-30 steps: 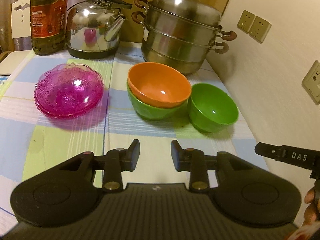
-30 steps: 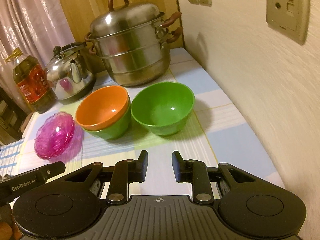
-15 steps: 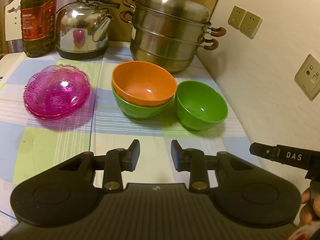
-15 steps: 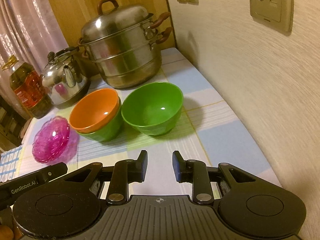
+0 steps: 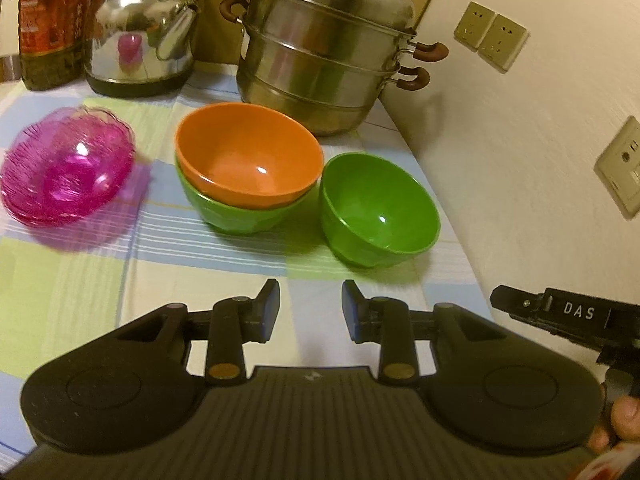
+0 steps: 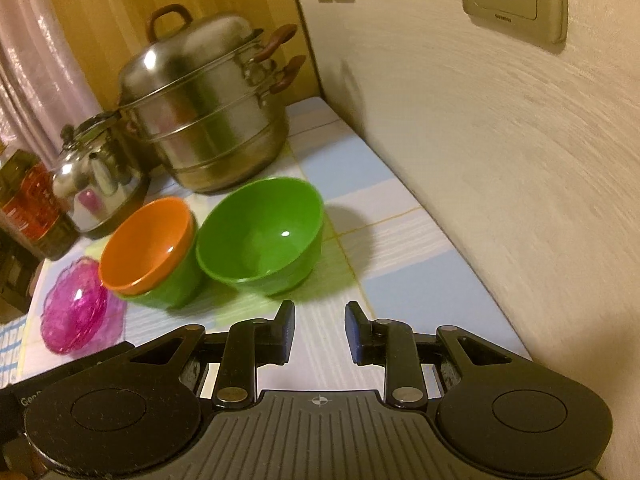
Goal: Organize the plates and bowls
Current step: 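Move both grippers to the rim of the other green bowl, then close both grippers on the green bowl rim and lift it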
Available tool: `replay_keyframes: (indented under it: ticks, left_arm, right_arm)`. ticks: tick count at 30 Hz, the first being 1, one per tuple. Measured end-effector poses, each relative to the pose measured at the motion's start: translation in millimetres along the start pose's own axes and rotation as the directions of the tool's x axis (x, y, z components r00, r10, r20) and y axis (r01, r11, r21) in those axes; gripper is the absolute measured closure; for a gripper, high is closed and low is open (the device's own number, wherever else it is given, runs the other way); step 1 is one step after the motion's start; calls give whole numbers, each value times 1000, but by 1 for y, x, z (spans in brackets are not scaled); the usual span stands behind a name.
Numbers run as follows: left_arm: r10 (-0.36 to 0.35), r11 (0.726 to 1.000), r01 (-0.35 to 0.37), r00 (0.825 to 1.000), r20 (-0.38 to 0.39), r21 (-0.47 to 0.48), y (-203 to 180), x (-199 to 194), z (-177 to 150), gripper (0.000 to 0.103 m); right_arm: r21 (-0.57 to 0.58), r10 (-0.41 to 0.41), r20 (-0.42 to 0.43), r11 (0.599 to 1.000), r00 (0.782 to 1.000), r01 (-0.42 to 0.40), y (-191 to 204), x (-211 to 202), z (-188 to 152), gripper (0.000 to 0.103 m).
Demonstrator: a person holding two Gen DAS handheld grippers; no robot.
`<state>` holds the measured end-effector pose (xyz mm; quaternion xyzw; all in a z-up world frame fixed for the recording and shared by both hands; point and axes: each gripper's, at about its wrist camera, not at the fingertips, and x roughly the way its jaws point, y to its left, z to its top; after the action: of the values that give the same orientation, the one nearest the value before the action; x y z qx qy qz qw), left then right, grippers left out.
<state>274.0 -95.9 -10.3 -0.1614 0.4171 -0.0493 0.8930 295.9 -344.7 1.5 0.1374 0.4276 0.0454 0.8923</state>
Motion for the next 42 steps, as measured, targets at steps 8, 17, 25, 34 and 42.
replay_keyframes:
  ticks: [8, 17, 25, 34, 42]
  left_arm:
    - [-37, 994, 35, 999, -12, -102, -7, 43, 13, 73]
    - [-45, 984, 44, 999, 1, -174, -11, 83, 32, 73]
    - [-10, 980, 10, 1000, -2, -197, -13, 113, 41, 74]
    - [11, 981, -9, 1000, 7, -194, -12, 128, 37, 81]
    - [7, 979, -3, 1000, 17, -205, -11, 134, 35, 84]
  right_arm:
    - [13, 17, 0, 1000, 1000, -17, -11, 31, 22, 75]
    - [7, 30, -11, 1000, 999, -30, -13, 69, 47, 75]
    - [12, 48, -52, 999, 998, -47, -17, 105, 62, 75]
    - [-5, 47, -104, 999, 993, -48, -16, 141, 62, 75]
    - [-21, 43, -129, 999, 991, -46, -14, 159, 62, 75]
